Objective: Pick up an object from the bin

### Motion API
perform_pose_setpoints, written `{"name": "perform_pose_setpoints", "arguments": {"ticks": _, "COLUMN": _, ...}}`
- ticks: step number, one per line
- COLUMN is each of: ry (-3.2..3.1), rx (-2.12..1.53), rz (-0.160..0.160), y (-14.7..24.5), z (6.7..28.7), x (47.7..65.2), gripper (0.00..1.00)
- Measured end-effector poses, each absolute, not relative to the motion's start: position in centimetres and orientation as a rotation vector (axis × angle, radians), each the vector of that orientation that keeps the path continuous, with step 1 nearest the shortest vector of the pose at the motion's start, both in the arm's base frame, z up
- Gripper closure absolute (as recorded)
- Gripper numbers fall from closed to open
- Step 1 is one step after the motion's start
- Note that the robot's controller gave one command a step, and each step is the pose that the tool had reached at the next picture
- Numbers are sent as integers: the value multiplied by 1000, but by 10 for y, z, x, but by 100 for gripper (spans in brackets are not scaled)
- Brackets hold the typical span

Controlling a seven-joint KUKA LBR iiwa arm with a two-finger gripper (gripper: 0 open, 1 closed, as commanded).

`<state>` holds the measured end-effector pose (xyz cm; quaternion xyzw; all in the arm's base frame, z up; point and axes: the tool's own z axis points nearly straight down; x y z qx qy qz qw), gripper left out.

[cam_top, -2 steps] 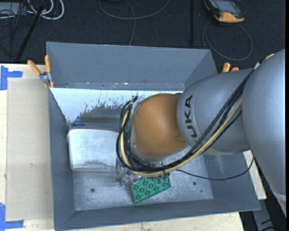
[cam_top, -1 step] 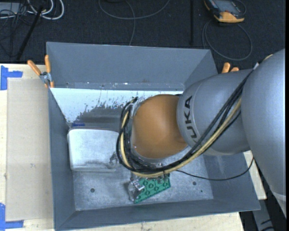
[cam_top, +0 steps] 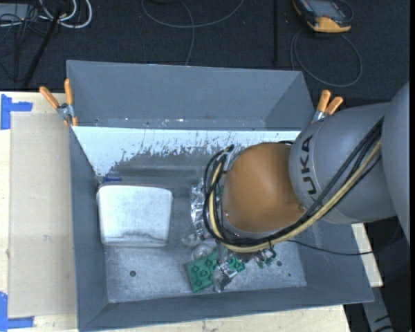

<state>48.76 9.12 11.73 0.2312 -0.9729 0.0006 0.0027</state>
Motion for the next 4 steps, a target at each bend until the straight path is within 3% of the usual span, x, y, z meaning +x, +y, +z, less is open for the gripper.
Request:
{"name": "perform_pose_setpoints", "arguments": {"ticks": 1, "ry": -3076, "rx": 656, "rz": -7, "y": 56, "z": 71, "x": 498, "gripper": 0}}
{"name": "perform_pose_setpoints", "arguments": {"ticks": 2, "ry": -3082, "rx": 660, "rz": -6, "y": 57, "z": 74, "x": 500, "gripper": 100}}
{"name": "perform_pose_setpoints", "arguments": {"ticks": 3, "ry": -3073, "rx": 677, "rz": 0, "y": 62, "z": 130, "x": 504, "gripper": 100}}
{"name": "perform_pose_setpoints", "arguments": {"ticks": 4, "ry": -3082, "rx": 653, "rz": 0, "y": 67, "z": 225, "x": 515, "gripper": 100}}
